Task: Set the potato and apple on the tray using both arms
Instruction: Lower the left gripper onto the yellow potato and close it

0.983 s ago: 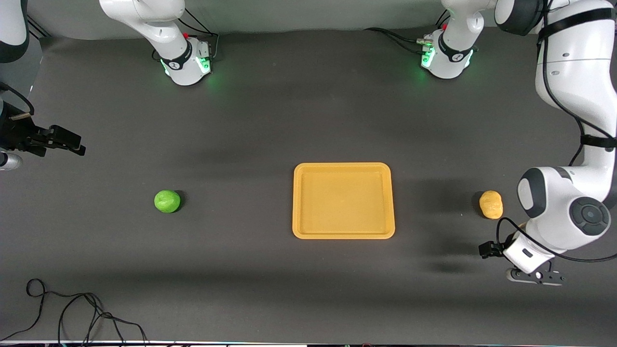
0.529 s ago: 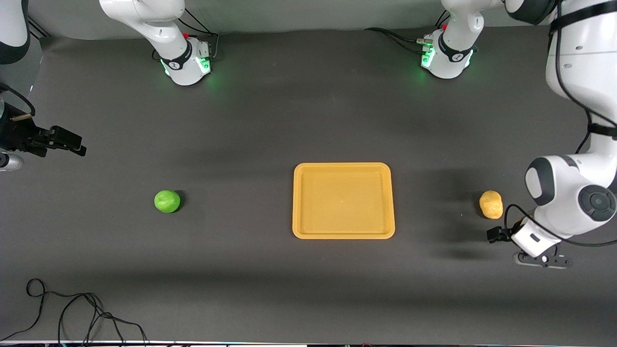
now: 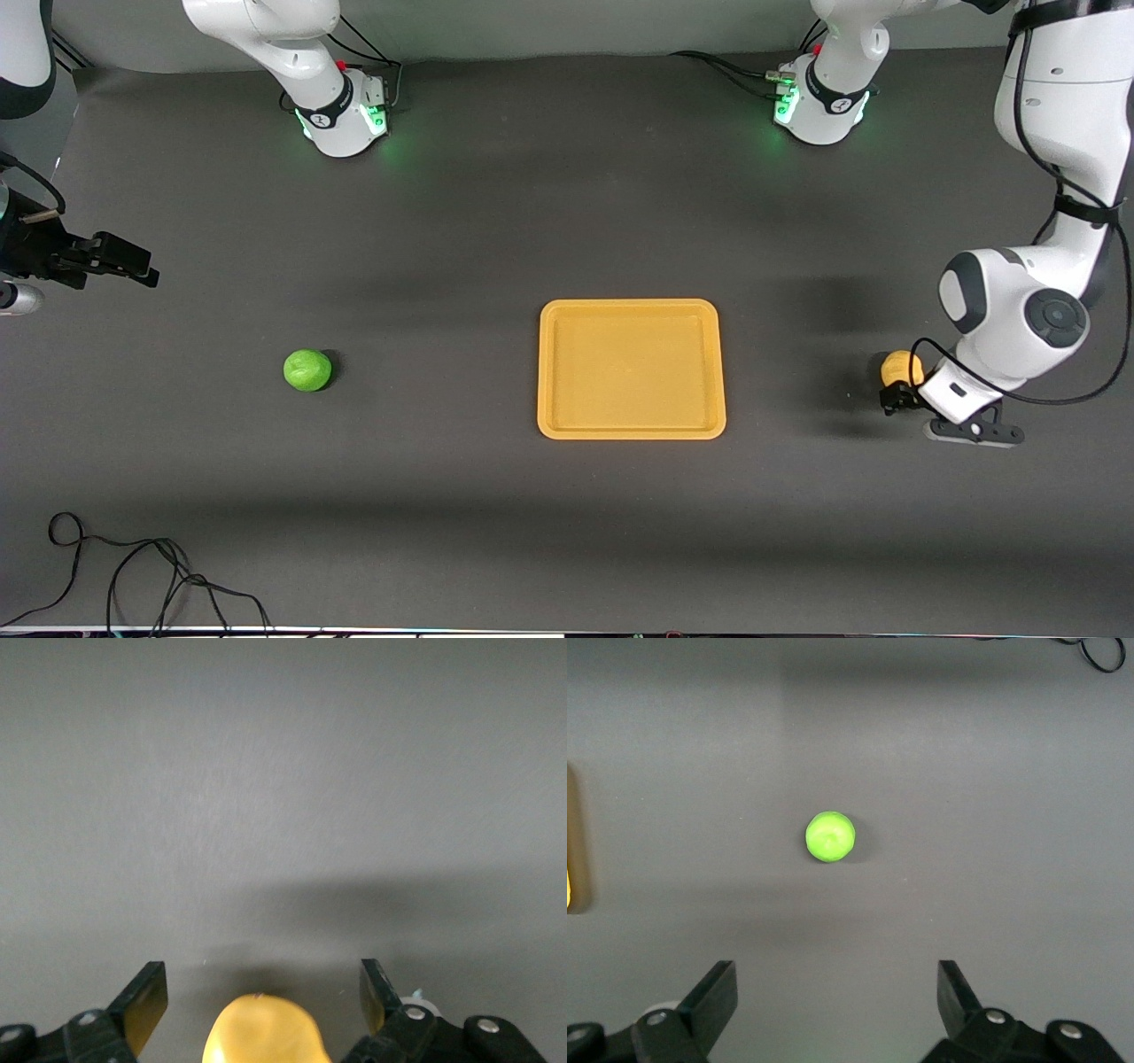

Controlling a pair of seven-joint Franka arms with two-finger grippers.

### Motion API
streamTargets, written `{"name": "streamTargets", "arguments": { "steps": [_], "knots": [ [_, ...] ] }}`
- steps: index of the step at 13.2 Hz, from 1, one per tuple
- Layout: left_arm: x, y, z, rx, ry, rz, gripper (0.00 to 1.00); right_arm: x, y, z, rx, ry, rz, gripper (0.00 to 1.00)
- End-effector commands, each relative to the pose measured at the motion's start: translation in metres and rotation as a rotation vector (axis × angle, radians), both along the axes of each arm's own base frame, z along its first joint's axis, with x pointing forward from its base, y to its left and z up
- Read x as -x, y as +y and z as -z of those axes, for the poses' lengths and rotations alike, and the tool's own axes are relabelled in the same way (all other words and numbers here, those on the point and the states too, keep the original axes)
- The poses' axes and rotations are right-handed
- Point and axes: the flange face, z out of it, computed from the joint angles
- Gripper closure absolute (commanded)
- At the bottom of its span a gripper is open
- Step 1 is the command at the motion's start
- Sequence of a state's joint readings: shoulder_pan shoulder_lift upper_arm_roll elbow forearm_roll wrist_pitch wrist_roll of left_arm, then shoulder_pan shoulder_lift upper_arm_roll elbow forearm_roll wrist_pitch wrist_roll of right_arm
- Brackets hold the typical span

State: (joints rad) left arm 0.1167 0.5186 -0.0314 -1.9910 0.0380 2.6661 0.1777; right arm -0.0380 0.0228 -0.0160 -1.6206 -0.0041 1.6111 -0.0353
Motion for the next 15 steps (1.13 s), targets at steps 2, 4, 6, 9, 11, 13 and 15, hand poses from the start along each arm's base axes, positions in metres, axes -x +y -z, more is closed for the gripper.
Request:
{"name": "streamTargets", "arguments": {
  "steps": [2, 4, 6, 9, 11, 13, 15],
  "knots": [
    [0.035, 0.009, 0.000, 0.005, 0.001, 0.024, 0.03, -0.005, 0.001, -0.003, -0.013, -0.007, -0.007, 0.00],
    [0.042, 0.008, -0.003, 0.009, 0.005, 0.018, 0.03, -0.005, 0.001, -0.003, -0.011, -0.007, -0.007, 0.00],
    [0.046, 0.008, -0.001, 0.013, 0.011, 0.013, 0.03, -0.005, 0.001, -0.002, -0.012, -0.005, -0.007, 0.00],
    [0.055, 0.004, 0.007, 0.013, -0.004, 0.016, 0.05, -0.005, 0.001, -0.002, -0.013, -0.005, -0.007, 0.00],
    [0.058, 0.000, 0.010, 0.016, -0.011, 0.015, 0.13, -0.005, 0.001, -0.002, -0.013, -0.005, -0.007, 0.00],
    [0.058, -0.002, 0.012, 0.019, -0.007, 0.015, 0.49, -0.005, 0.001, -0.002, -0.012, -0.005, -0.009, 0.00],
    [0.055, -0.008, 0.008, 0.027, -0.006, 0.007, 0.66, -0.005, 0.001, -0.002, -0.012, -0.005, -0.009, 0.00]
  ]
}}
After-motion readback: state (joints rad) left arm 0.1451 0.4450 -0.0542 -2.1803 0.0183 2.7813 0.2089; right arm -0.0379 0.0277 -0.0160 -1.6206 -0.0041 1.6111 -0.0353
